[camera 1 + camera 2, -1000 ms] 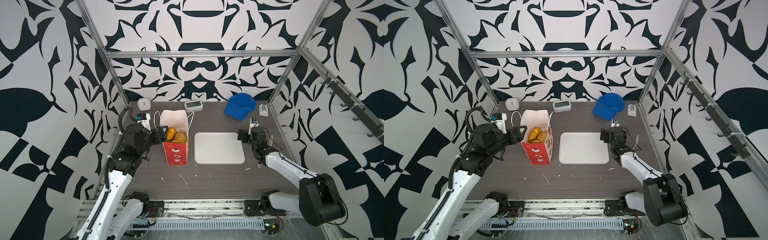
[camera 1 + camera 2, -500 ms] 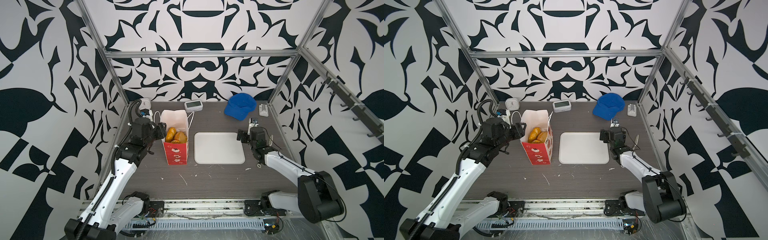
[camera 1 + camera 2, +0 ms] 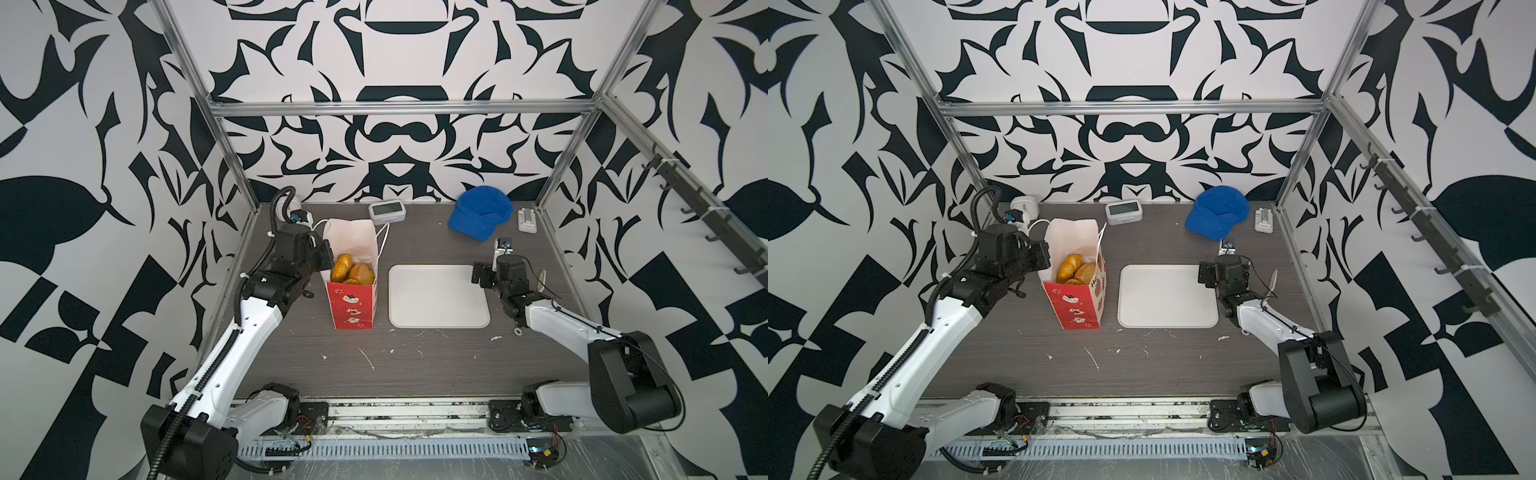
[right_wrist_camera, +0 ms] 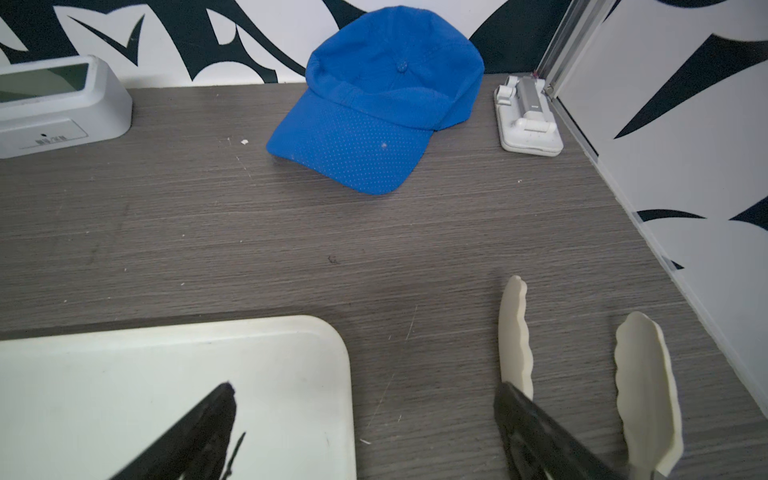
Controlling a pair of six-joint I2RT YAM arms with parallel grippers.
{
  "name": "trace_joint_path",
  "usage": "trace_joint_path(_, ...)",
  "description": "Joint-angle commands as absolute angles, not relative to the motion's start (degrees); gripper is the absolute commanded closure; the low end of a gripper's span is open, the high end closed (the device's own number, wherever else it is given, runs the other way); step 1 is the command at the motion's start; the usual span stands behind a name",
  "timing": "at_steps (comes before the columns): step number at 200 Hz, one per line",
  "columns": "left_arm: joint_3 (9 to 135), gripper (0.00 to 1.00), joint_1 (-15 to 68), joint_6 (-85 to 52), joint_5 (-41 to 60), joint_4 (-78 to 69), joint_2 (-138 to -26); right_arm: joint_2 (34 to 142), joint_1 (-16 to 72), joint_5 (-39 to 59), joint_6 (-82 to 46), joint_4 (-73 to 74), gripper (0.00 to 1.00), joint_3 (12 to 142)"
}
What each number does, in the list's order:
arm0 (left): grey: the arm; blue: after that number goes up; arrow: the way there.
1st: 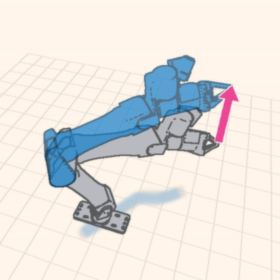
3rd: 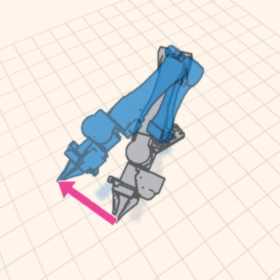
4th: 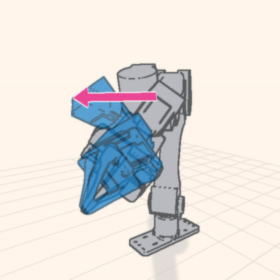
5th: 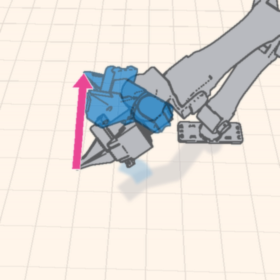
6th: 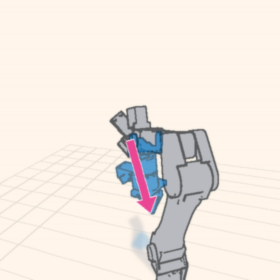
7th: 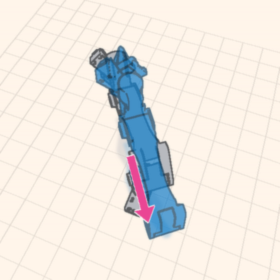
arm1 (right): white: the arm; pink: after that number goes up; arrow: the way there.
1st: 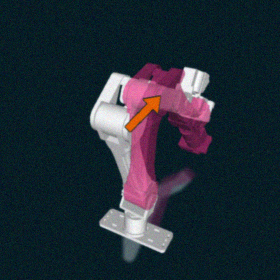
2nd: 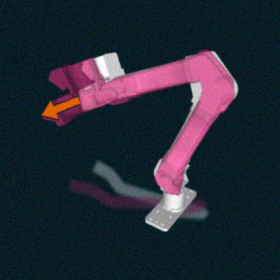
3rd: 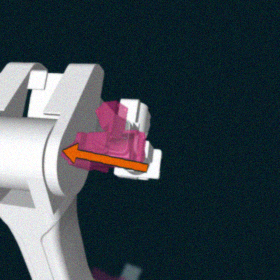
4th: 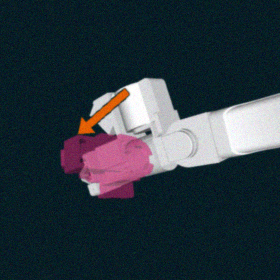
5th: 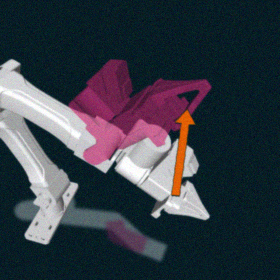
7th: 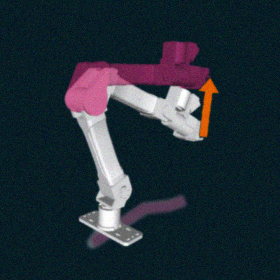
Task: Take the fake bread out of the paper bag
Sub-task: 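Reach the left gripper to the bag rim while the right moves toward the tongs, then tilt the gripped bag toward the tray with the left gripper while the right approaches tongs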
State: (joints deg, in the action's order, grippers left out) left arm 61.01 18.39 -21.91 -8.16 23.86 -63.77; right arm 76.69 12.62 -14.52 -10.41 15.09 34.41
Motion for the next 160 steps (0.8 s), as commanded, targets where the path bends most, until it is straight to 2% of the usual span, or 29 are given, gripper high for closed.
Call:
trace_joint_path(1,65.4,1.0,18.54,-18.76,-9.06,23.9,-64.58,76.62,12.92,-14.19,-10.9,17.25,0.01,35.68)
trace_joint_path(86,84.01,1.0,18.27,5.97,-7.78,26.73,-78.54,77.43,12.94,-13.36,-10.69,17.4,0.02,36.28)
trace_joint_path(112,83.63,1.0,17.24,14.03,-6.69,22.85,-81.12,77.25,12.92,-13.36,-10.7,17.62,0.02,35.61)
trace_joint_path(160,80.89,1.0,15.14,18.88,-2.01,15.42,-84.67,77.48,12.92,-11.68,-11.24,17.93,0.02,35.24)
